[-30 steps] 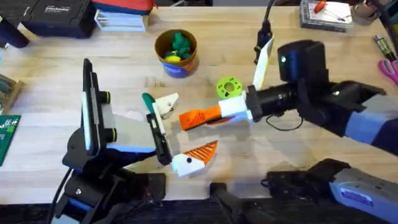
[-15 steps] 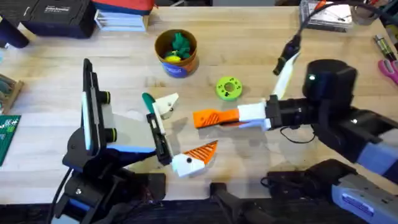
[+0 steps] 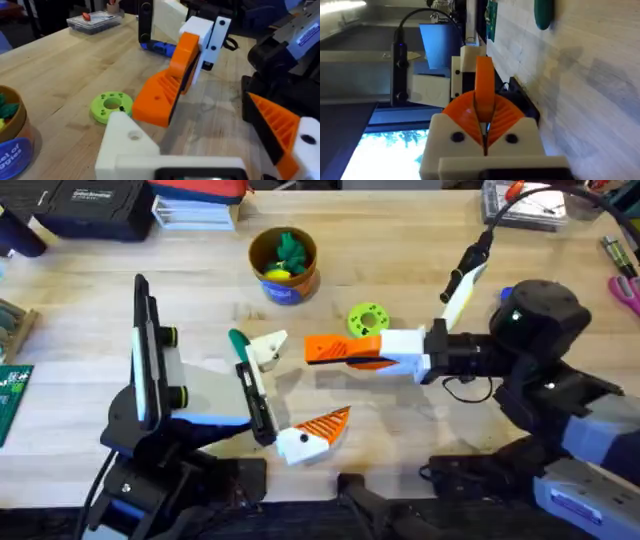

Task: Pick up the gripper from the table and insert it into the empty holder that is missing its gripper. Then pick up a screw, insert it into the mounting hole, and use the screwdriver to tighten it. Finally, clean up the table by picking up the vegetable and placing it into the bucket.

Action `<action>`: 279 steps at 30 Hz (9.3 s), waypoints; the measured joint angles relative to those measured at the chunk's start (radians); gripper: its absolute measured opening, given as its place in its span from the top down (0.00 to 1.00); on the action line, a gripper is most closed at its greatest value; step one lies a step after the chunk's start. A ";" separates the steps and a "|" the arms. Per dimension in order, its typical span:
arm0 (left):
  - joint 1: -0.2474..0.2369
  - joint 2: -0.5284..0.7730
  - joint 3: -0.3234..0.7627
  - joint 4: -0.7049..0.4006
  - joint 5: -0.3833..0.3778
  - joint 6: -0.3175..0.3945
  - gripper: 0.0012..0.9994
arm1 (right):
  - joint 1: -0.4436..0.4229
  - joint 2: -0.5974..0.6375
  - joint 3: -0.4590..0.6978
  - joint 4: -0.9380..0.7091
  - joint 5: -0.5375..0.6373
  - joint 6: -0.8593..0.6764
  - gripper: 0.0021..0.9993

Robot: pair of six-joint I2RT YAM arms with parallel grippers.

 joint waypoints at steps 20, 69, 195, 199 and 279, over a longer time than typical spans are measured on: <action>0.000 0.000 0.000 0.000 0.000 0.000 0.01 | 0.089 0.211 -0.002 0.276 0.007 0.080 0.99; 0.033 0.014 0.000 0.005 -0.172 -0.041 0.01 | 0.150 0.593 0.245 0.407 -0.074 0.105 0.99; -0.002 0.005 0.000 -0.002 0.007 -0.013 0.01 | 0.152 0.392 0.739 -1.088 0.990 -0.852 0.00; -0.002 0.005 0.000 -0.002 0.007 -0.013 0.01 | 0.160 0.393 0.739 -1.096 1.017 -0.880 0.01; -0.002 0.005 0.000 -0.002 0.008 -0.013 0.01 | 0.322 0.605 1.481 -1.610 0.831 -1.272 0.99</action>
